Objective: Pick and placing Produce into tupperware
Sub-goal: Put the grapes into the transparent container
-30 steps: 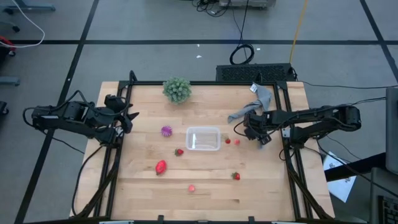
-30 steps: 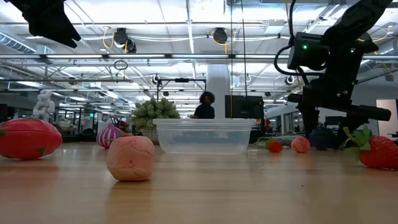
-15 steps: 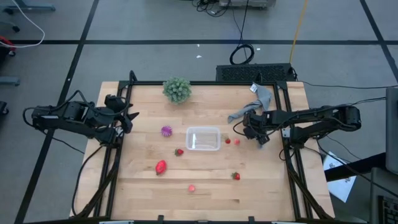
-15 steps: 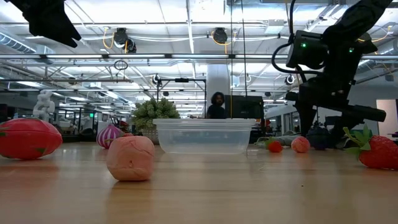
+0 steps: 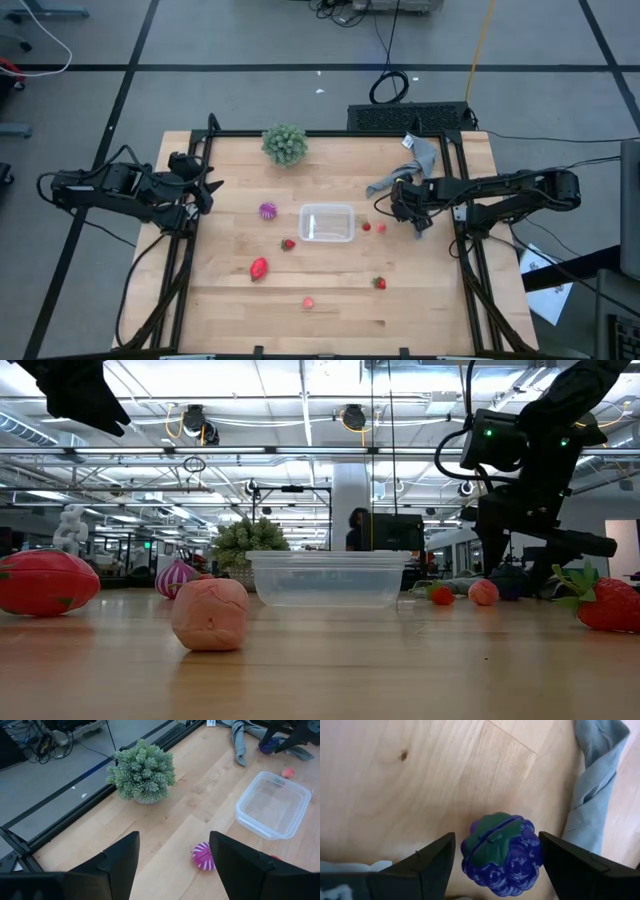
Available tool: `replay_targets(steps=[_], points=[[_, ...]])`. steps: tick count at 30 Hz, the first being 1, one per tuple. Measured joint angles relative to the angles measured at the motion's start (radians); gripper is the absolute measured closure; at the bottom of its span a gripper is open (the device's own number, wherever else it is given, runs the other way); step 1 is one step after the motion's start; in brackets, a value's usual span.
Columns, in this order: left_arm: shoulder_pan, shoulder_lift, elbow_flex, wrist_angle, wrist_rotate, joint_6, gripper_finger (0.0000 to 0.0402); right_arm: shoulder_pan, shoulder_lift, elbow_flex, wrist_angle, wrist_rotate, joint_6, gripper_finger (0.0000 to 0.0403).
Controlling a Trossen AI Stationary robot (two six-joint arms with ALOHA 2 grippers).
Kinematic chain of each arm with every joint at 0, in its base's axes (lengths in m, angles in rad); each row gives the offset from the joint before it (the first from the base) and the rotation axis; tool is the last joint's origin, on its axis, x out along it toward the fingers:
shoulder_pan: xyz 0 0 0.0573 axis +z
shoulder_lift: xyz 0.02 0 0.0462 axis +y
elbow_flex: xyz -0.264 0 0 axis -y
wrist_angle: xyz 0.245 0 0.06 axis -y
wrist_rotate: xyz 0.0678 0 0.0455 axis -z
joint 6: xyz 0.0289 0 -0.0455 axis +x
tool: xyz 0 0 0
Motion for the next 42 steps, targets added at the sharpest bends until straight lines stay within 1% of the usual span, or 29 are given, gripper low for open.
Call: replay_targets(steps=[7,10,17,26,28,31,33,39,42], points=[[0.000,0.000,0.000,0.000,0.000,0.000,0.0158,0.000,0.000,0.000,0.001,0.000,0.023,0.0177],[0.000,0.000,0.000,0.000,0.000,0.000,0.0158,0.000,0.000,0.000,0.002,0.000,0.024,0.0188],[0.000,0.000,0.000,0.000,0.000,0.000,0.0158,0.000,0.000,0.000,0.004,0.000,0.050,0.0187],[0.000,0.000,0.000,0.000,0.000,0.000,0.0158,0.000,0.000,0.008,0.054,0.006,0.050,0.0184],[0.000,0.000,0.000,0.000,0.000,0.000,0.0158,0.004,0.000,0.018,0.054,0.030,0.051,0.0184],[0.000,0.000,0.000,0.000,0.000,0.001,0.0158,0.029,0.000,0.039,0.051,0.084,0.055,0.0184],[0.000,0.000,0.000,0.000,0.000,0.005,0.0158,0.056,0.000,0.064,0.045,0.102,0.085,0.0183],[0.000,0.000,0.000,0.000,0.000,0.018,0.0158,0.167,0.000,0.153,0.049,0.104,0.197,0.0181],[0.000,0.000,0.000,0.000,0.000,0.018,0.0158,0.226,0.000,0.194,0.109,0.104,0.260,0.0181]])
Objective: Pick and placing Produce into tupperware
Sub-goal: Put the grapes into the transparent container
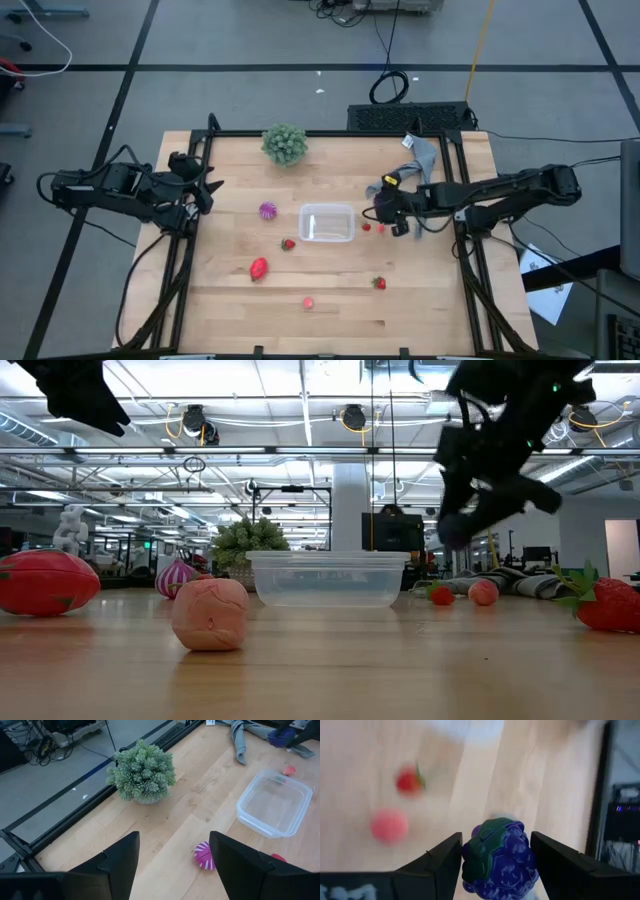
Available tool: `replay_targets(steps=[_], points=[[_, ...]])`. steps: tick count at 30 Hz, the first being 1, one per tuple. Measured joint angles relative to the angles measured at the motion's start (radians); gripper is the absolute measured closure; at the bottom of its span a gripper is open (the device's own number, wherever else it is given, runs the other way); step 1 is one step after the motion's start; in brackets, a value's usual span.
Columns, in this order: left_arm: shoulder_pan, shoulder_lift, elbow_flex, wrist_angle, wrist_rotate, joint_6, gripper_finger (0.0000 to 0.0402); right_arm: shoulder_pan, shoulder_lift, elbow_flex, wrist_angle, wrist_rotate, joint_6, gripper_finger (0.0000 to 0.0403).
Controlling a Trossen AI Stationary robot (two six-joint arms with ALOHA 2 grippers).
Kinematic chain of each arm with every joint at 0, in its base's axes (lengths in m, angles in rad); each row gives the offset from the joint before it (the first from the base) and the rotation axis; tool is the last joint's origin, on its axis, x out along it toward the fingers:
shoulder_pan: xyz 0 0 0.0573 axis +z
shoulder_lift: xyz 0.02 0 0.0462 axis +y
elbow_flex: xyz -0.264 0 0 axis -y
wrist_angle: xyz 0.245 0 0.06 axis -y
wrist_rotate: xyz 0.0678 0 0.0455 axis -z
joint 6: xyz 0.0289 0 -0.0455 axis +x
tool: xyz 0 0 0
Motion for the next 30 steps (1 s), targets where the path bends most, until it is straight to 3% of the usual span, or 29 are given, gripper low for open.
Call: replay_targets(steps=[4,8,11,19,23,30], points=[[0.000,0.000,0.000,0.000,0.000,-0.001,0.0158,0.071,0.000,0.036,0.172,-0.018,0.090,0.0181],[0.000,0.000,0.000,0.000,0.000,-0.004,0.0158,0.115,0.000,0.038,0.373,-0.134,0.164,0.0181],[0.000,0.004,0.000,0.001,0.003,-0.015,0.0158,0.132,0.010,0.039,0.509,-0.164,0.220,0.0181],[0.000,0.058,0.000,0.003,0.033,-0.016,0.0158,0.141,0.143,0.039,0.814,-0.244,0.285,0.0181],[0.000,0.096,0.000,0.003,0.033,-0.016,0.0158,0.134,0.205,0.038,0.907,-0.244,0.285,0.0181],[0.000,0.150,0.000,0.003,0.034,-0.026,0.0158,0.118,0.241,0.038,0.911,-0.244,0.364,0.0181]])
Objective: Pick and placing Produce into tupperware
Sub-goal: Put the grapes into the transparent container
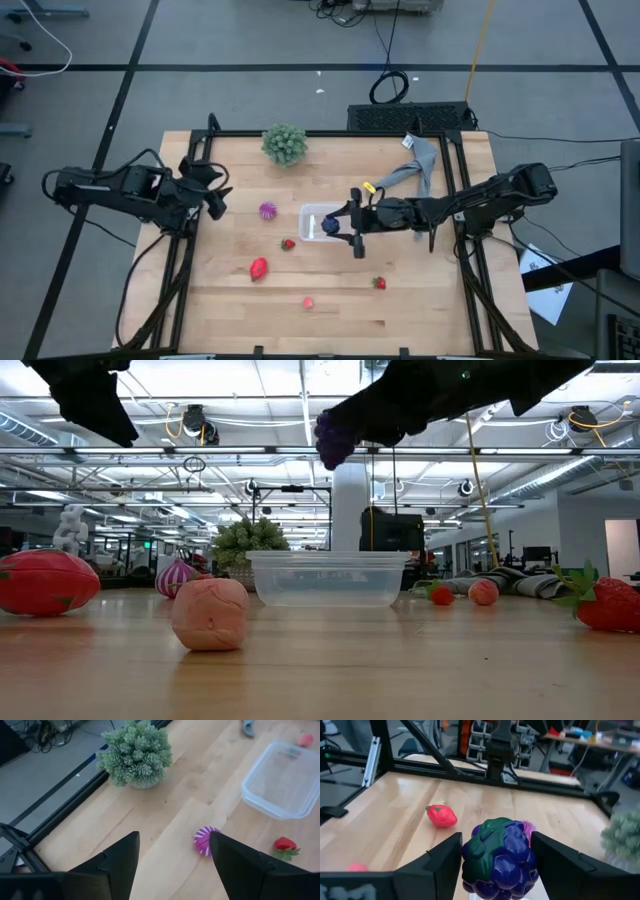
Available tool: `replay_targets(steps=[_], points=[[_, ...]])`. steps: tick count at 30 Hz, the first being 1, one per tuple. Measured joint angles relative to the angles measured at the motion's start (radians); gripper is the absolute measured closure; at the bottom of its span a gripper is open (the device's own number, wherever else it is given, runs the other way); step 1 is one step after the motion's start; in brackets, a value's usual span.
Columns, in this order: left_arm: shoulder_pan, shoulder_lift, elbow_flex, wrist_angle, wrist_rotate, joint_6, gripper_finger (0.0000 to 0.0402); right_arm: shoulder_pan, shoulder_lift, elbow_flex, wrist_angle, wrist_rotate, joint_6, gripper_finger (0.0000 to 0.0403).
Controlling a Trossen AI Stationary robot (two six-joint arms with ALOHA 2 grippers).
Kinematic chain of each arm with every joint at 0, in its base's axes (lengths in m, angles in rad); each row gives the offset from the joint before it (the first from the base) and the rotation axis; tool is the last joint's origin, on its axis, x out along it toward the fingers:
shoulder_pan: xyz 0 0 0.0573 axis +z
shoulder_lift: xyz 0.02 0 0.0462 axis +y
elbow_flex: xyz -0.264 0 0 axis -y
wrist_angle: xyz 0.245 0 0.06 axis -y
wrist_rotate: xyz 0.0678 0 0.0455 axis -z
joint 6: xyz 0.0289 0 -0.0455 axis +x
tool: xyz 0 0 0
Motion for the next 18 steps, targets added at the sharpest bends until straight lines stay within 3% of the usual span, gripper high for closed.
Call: replay_targets(steps=[8,18], points=[[0.000,0.031,0.000,0.001,0.000,-0.011,0.0158,0.000,0.000,0.000,-0.065,0.005,0.168,0.0181],[0.000,0.034,0.000,0.009,0.001,-0.017,0.0158,-0.044,0.000,0.000,-0.120,0.007,0.185,0.0181]])
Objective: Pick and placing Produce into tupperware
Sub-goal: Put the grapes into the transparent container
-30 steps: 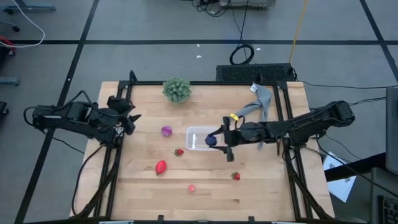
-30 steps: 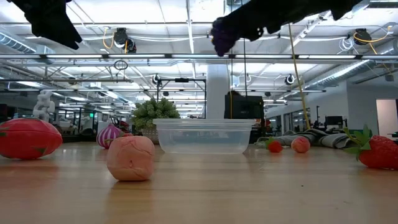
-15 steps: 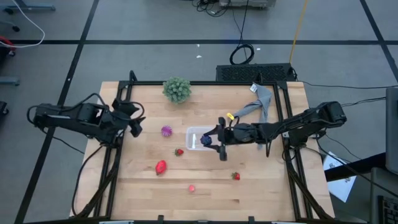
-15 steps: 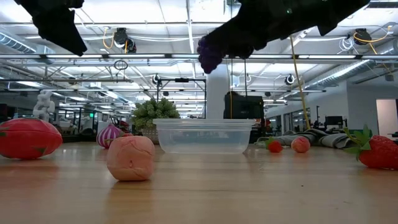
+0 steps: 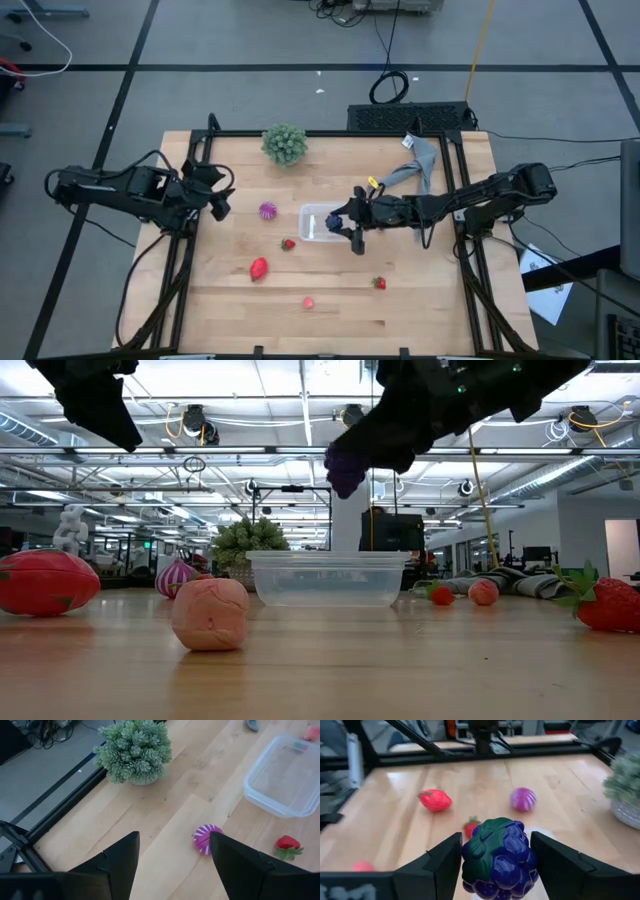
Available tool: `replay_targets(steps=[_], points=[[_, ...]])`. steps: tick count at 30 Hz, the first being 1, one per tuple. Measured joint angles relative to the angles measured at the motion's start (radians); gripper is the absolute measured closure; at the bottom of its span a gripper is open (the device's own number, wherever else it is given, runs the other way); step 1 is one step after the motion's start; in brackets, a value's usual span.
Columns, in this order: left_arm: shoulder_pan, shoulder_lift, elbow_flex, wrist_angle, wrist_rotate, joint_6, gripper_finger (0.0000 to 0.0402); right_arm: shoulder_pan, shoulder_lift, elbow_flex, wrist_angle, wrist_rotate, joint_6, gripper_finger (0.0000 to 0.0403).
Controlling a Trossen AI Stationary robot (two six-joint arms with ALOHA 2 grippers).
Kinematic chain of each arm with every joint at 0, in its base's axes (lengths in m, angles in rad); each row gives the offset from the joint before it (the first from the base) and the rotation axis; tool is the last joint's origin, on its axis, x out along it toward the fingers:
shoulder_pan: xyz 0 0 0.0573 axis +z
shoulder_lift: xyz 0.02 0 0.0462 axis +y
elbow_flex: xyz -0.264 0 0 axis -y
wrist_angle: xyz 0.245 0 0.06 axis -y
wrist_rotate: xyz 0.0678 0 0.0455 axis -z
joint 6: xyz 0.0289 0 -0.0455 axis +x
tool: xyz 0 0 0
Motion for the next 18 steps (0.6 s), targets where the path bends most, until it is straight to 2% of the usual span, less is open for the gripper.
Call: replay_targets(steps=[11,18], points=[[0.000,0.000,0.000,0.000,0.000,-0.010,0.0158,-0.085,0.000,0.000,-0.053,-0.030,0.056,0.0181],[0.000,0.000,0.000,0.000,0.000,-0.014,0.0158,-0.087,0.051,0.000,-0.038,-0.055,0.058,0.0181]])
